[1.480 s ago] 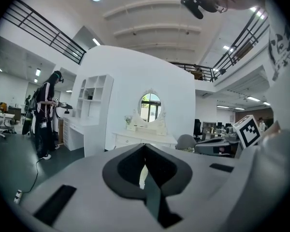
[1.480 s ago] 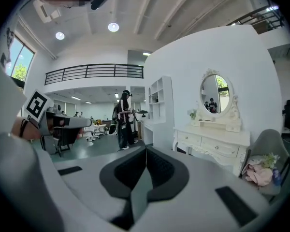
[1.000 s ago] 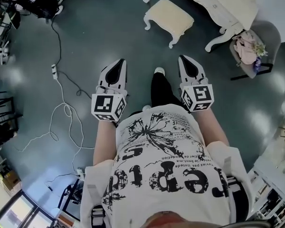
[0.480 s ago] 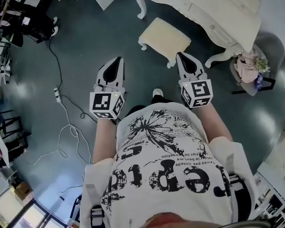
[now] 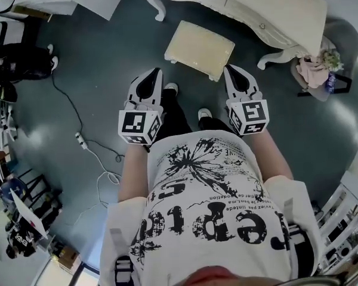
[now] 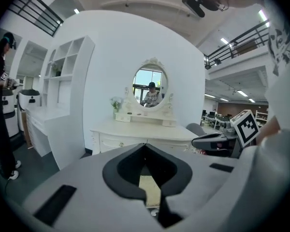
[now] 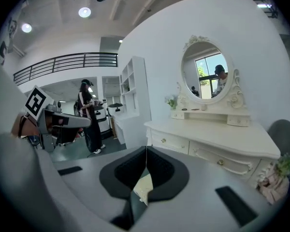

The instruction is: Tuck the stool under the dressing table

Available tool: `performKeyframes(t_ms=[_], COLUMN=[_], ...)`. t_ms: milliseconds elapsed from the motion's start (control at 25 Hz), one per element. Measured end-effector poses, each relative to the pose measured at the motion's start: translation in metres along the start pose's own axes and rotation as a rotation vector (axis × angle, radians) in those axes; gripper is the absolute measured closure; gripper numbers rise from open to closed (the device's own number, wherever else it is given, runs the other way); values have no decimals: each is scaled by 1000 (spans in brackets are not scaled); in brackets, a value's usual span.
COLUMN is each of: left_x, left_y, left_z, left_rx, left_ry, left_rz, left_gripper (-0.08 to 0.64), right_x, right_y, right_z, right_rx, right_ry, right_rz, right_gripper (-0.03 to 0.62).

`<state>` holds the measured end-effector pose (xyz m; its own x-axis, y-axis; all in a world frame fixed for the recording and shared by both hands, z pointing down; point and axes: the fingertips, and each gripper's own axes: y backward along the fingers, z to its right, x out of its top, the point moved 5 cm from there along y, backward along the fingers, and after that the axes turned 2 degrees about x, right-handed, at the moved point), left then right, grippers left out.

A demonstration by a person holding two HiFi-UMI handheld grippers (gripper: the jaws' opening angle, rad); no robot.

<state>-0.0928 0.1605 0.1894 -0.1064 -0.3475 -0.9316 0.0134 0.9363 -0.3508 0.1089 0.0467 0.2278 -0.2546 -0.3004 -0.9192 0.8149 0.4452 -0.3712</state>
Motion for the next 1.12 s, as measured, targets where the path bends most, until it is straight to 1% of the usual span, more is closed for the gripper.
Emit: performKeyframes(t_ms=[80,280,440,600,720,840,920,1040,1120], left_x=[2,0,-25,-72,-112,-162,-195,-247,-280], left_y=[-31,-105,-151,-187,-213,-227,-236,-245,-251], left_z=[-17,-59,-87,-102,-106,-107,-109,-113,-114], left_rx=[-61,-232,-350,-434,-472,-483,-478,-475,-481], left_ry=[-9,-39,-47,-69,-89,-116,-120,-90,-71], left_rz=[-29,-108,-181,-253,-282,-337,-372,-411,-421], left_gripper=[540,540,540,540,540,540,540,540,540], right_x=[-1,-10,-35,-75,-112,-161,-195,-245,-277], right_y=[-20,-67,-101,-133,-157,-174,-184,-200,-210], right_z=[7,19,18,18,23,21,20,20,22], right_rx=[-54,-222,-324,-381,-407,-429,-434,-438,-449], right_ry=[-29,-127,-182,-216,-239,-290,-324,-366,-391], right_rz=[-12,-40,-73,-113,-136,-183,-215,-253,-275], right_gripper=[574,574,574,574,573,574,574,574,574])
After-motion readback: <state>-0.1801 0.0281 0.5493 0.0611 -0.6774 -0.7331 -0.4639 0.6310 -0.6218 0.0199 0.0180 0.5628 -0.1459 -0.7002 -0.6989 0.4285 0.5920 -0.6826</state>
